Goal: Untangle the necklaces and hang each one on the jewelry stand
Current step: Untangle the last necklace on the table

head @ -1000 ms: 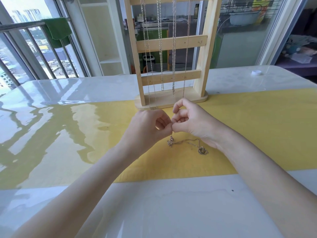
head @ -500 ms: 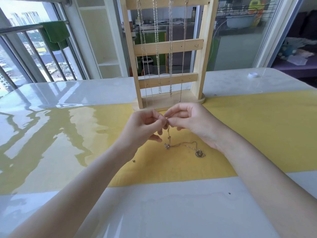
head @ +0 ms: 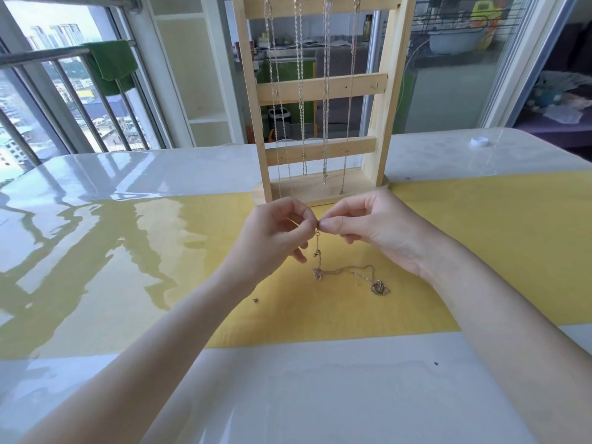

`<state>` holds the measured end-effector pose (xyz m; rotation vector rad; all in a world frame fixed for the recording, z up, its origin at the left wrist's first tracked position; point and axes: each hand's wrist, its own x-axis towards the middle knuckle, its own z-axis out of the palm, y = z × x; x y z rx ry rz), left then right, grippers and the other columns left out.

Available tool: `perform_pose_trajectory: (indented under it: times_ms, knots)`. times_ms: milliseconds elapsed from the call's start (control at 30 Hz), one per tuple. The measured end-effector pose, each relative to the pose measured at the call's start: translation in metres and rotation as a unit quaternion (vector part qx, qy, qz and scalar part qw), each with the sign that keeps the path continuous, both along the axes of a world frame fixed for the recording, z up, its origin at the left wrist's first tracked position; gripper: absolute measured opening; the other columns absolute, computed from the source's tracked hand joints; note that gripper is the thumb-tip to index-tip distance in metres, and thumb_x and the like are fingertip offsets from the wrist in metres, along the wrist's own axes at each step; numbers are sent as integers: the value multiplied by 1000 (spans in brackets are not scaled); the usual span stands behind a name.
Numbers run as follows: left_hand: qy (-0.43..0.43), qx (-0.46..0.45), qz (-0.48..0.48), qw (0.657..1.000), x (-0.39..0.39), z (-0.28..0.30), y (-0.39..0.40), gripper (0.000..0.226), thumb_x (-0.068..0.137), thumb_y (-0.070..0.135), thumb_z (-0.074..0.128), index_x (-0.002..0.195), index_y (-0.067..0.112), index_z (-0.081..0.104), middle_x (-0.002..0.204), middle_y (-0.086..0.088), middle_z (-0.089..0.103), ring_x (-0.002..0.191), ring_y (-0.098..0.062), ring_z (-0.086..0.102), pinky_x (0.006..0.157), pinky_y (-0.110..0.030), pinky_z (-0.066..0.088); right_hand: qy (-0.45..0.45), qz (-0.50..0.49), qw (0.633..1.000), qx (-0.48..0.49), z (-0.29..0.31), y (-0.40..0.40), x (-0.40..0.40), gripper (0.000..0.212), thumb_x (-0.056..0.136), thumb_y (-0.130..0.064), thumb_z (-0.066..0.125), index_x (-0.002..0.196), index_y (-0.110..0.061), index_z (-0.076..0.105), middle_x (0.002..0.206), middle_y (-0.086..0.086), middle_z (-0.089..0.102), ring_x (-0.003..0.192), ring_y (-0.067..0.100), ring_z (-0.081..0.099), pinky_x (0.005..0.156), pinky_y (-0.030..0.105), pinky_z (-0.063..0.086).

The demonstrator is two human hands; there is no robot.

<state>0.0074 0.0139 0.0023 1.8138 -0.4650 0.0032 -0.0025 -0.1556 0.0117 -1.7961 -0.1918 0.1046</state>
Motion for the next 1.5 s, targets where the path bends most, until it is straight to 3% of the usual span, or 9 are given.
perform_pose_trajectory:
  times_ms: [267,400,500,667,867,1000,1200,1333,1500]
  knots:
    - [30,-11,-20,999,0,1,1,23,89,-4,53,70,7,58,56,4,54,51,-8,50,48,-21,48,11,11,999,36,0,-1,1,6,80,-12,71,84,-8,69,71,-2,60,64,6,49,65,22,43]
    - [89,-66,-14,994,-1,1,3,23,92,2,48,72,11,52,58,4,53,56,-9,51,50,-21,46,-55,-54,997,16,3,1,2,6,81,-10,71,81,-12,65,75,-5,62,59,0,52,62,19,44]
    - [100,-71,0,993,-1,2,3,23,93,4,48,72,14,50,58,5,53,56,-9,51,50,-21,46,-101,-36,994,17,8,6,1,14,78,-4,73,79,-13,63,72,-5,63,65,3,57,63,16,47]
    - [89,-57,19,994,-3,2,0,23,91,2,49,70,11,50,59,3,54,55,-9,51,50,-22,48,-143,-16,988,-46,7,16,-1,23,75,0,76,82,-16,60,74,-2,65,70,9,58,73,23,52]
    - [88,-38,24,995,-3,2,-2,18,89,1,52,73,7,54,59,4,56,55,-7,55,51,-22,49,-185,-25,976,-109,2,17,1,31,75,3,70,83,-21,52,70,-5,65,59,0,52,64,15,46]
    - [111,-19,-5,994,-1,2,0,14,91,8,56,77,5,58,59,5,60,59,-7,58,53,-22,51,-209,-18,964,-160,-1,19,0,37,74,0,69,81,-26,43,68,-7,59,61,4,46,64,20,44]
    - [104,-12,-59,993,4,5,8,11,85,2,66,80,7,58,71,0,61,64,-7,60,59,-19,52,-187,28,959,-213,1,18,-3,40,74,1,63,81,-27,36,71,-6,53,62,6,41,61,15,39]
    - [64,21,-60,996,5,5,8,22,83,-5,64,84,12,50,67,3,64,62,-7,59,54,-21,52,-158,47,962,-217,0,19,-4,38,75,0,62,82,-27,36,72,-7,51,60,6,40,58,18,39]
    - [76,68,-83,991,5,3,8,28,83,-7,60,92,13,42,74,-2,63,66,-13,56,54,-22,52,-135,73,957,-245,2,20,-7,33,78,-1,61,87,-21,37,73,-5,52,59,6,41,55,18,40]
